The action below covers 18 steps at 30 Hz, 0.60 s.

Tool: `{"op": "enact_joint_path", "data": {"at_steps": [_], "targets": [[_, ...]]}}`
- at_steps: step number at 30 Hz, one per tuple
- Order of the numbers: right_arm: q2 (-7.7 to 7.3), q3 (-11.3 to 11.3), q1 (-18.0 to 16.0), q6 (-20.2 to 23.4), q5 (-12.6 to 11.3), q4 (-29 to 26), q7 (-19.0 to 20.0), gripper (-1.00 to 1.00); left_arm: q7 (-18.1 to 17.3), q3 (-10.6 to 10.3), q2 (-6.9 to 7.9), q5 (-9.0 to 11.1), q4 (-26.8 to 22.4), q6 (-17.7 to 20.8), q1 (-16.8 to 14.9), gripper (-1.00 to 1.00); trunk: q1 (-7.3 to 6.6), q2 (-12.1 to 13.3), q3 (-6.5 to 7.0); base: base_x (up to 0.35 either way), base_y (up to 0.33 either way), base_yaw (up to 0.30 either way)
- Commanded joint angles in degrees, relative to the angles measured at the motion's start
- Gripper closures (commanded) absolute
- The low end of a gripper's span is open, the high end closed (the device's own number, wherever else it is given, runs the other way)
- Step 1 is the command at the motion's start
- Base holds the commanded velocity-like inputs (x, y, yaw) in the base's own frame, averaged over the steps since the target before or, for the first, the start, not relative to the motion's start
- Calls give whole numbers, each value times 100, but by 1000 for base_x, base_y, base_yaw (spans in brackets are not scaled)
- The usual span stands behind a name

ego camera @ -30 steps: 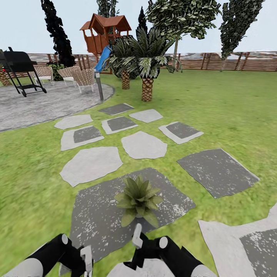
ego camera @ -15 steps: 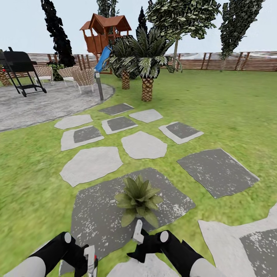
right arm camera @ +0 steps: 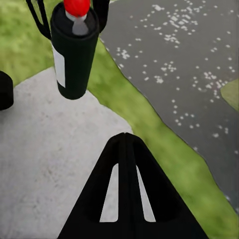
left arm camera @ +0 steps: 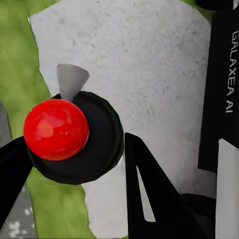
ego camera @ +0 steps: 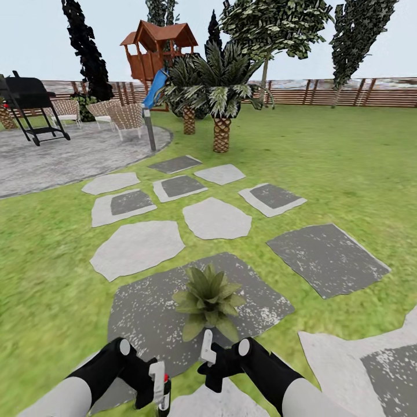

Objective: Pick up the pesticide atomizer in the garden and spray insectifuge to fully cover both potted plants in the garden.

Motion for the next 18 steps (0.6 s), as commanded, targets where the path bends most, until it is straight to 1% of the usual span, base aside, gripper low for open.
{"op": "enact_joint_path", "data": {"at_steps": [1,3,6,13,18], "targets": [[0,1,-2,10,38,-6,17,100,-7,-14,-61,-32,-20,-37,-8,100,-1,-2,-5,0,0,0],[0,1,-2,10,39,-4,16,100,-2,-14,-164,-36,-41,-30,-11,100,-1,-2,-5,0,0,0],[0,1,-2,10,33,-8,19,100,7,-13,-262,-38,-114,-9,-22,100,-1,-2,-5,0,0,0],[0,1,-2,10,32,-20,19,100,157,-6,-298,-39,-131,16,-30,100,-1,-2,-5,0,0,0],[6,1,-2,10,31,-27,19,100,588,-4,-331,-45,-120,17,-23,100,-1,-2,-5,0,0,0]]}}
